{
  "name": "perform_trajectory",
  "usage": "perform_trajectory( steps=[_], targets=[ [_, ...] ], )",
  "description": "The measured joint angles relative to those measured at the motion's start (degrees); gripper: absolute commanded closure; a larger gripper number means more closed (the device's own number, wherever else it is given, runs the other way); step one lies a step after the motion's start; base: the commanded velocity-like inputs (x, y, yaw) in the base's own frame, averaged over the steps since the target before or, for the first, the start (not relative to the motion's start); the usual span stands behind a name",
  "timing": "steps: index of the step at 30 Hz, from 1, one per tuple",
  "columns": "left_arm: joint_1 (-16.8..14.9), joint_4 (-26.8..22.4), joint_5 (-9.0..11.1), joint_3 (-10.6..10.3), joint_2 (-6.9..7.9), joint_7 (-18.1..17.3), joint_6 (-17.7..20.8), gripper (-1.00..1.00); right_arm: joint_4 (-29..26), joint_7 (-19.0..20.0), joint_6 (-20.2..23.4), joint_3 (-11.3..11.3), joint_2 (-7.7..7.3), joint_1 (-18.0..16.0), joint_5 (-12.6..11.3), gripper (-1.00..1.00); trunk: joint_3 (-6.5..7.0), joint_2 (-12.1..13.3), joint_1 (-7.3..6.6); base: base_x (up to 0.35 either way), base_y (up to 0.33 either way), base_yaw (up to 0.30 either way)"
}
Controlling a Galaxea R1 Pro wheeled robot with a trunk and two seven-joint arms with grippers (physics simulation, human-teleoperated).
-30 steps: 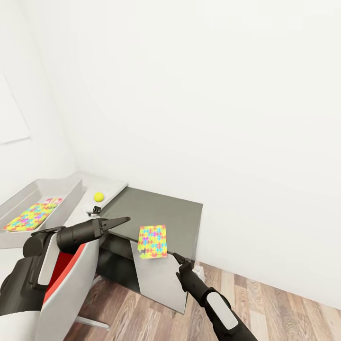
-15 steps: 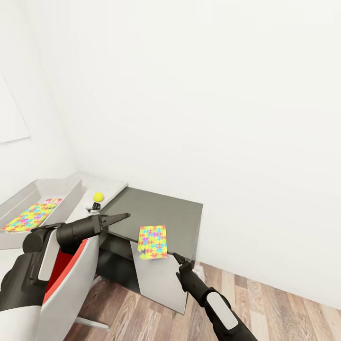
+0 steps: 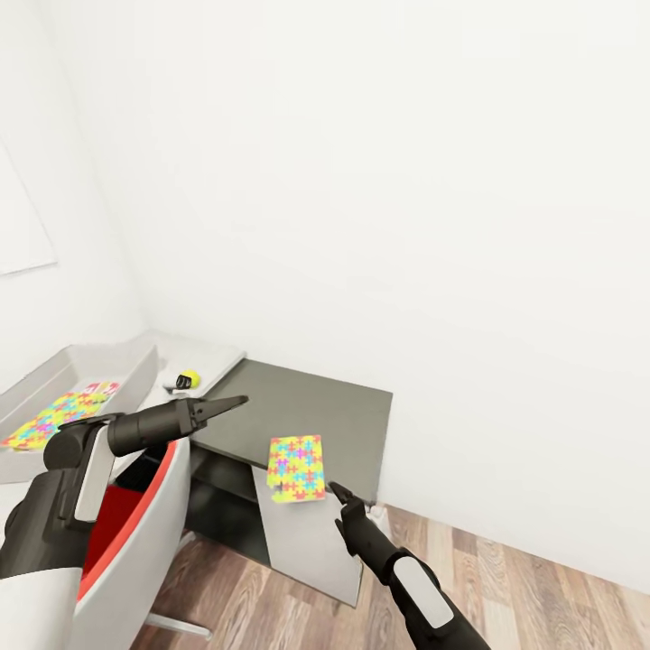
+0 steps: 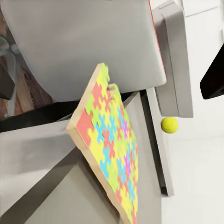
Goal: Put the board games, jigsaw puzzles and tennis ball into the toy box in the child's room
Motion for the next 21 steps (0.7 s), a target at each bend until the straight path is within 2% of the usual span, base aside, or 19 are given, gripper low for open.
perform_trajectory(
  steps=[8, 21],
  targets=[
    [-0.01, 0.0, 0.02, 0.01, -0.01, 0.0, 0.0, -1.0, 0.0, 0.02, 0.0, 0.0, -0.01, 0.0, 0.0, -1.0, 0.0, 0.0, 0.0, 0.145, 0.176, 0.0],
    [0.0, 0.0, 0.42, 0.03, 0.01, -0.04, 0.0, -1.0, 0.0, 0.01, 0.01, -0.09, -0.06, 0.0, -0.08, -1.0, 0.0, 0.0, 0.01, 0.012, 0.014, 0.0]
  ],
)
